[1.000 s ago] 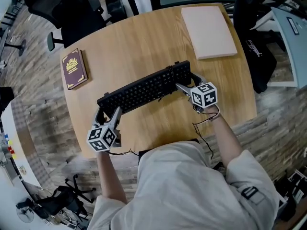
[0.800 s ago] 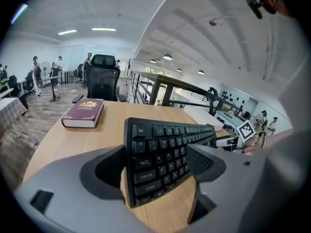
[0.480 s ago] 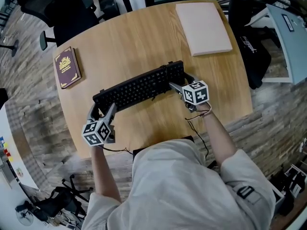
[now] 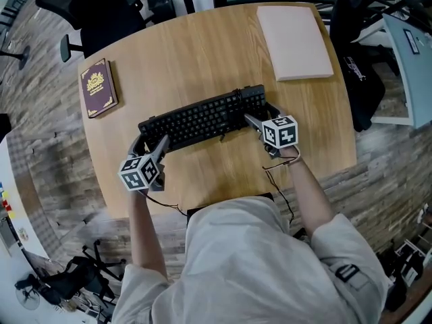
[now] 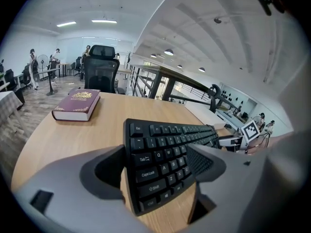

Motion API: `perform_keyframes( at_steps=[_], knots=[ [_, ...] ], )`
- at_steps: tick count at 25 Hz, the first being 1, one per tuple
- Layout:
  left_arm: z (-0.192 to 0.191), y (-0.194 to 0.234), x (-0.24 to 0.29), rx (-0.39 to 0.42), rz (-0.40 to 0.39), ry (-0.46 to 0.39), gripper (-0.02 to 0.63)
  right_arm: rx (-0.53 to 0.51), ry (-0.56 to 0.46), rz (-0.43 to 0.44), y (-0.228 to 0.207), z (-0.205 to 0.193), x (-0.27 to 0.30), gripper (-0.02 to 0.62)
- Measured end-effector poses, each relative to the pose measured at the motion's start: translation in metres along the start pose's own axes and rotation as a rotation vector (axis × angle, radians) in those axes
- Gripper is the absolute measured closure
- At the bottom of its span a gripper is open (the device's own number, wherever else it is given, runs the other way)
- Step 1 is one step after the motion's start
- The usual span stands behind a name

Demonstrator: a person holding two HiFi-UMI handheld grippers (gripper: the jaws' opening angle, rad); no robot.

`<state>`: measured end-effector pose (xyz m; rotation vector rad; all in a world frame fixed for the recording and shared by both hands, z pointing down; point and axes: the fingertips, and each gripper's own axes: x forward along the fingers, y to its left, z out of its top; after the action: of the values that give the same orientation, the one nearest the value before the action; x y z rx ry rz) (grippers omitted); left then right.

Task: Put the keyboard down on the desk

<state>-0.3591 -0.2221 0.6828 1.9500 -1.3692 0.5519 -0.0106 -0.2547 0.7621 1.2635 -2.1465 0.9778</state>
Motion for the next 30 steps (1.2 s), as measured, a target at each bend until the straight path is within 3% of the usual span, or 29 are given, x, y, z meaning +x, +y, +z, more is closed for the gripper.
perform_keyframes(
  at_steps=[30],
  knots=[
    [-0.019, 0.021, 0.036, -0.092, 0.006, 0.08, 0.202, 0.004, 0.036, -0.046, -0.002, -0.008, 0.009, 0.19]
  ],
)
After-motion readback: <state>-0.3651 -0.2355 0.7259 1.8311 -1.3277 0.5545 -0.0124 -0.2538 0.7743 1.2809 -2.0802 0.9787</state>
